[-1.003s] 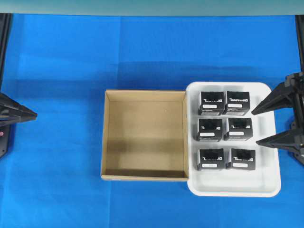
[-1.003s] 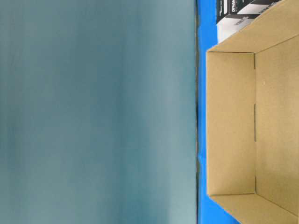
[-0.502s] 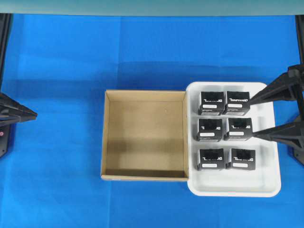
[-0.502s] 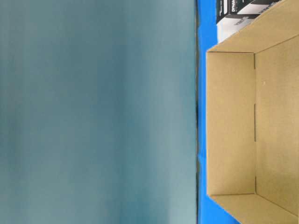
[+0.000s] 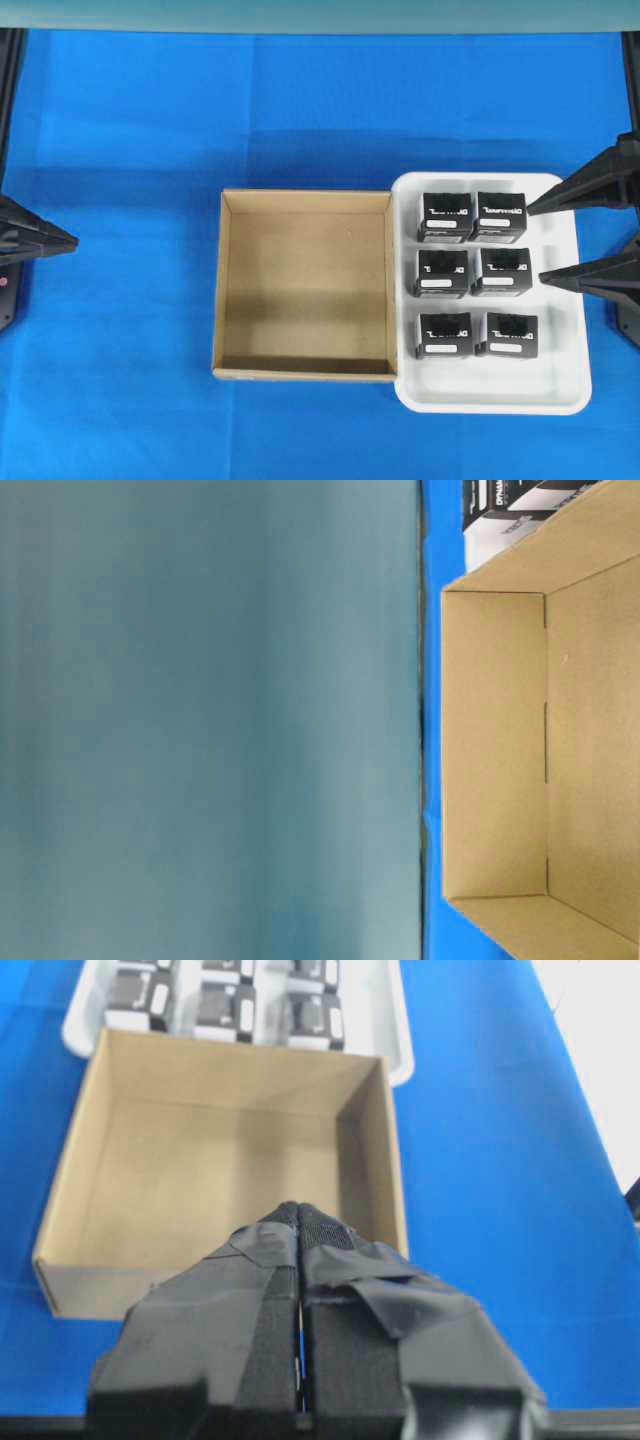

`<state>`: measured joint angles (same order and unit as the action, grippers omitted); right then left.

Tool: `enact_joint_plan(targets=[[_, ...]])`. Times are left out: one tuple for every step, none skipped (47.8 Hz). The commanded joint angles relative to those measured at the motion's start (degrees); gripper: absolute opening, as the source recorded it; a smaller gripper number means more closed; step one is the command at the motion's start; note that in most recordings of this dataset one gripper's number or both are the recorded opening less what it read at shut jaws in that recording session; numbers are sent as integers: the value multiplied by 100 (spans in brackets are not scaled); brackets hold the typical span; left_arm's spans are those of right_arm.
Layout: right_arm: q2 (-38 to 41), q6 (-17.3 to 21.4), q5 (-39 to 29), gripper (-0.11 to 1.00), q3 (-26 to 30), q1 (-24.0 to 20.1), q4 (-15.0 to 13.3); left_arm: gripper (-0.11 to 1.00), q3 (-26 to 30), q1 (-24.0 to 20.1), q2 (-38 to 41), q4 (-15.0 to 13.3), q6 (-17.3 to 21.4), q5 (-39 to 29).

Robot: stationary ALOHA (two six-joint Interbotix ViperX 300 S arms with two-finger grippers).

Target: Pick the box from inside the cardboard box.

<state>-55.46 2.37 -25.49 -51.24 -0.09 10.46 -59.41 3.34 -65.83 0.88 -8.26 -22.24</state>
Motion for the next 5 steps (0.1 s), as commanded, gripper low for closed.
enact_joint_plan(targets=[[-9,9,79,92,26,9,18,-5,176,0,44,18,-9,70],[-9,9,88,92,26,9,18,-5,176,-9,44,9,-9,70],[-9,9,88,92,26,9,18,-5,185,0,44,9,0,79],[-9,9,88,92,26,9,18,-5,176,0,35,18,0,88],[-9,9,88,92,18,9,18,-5,185,0,44,18,0,88]])
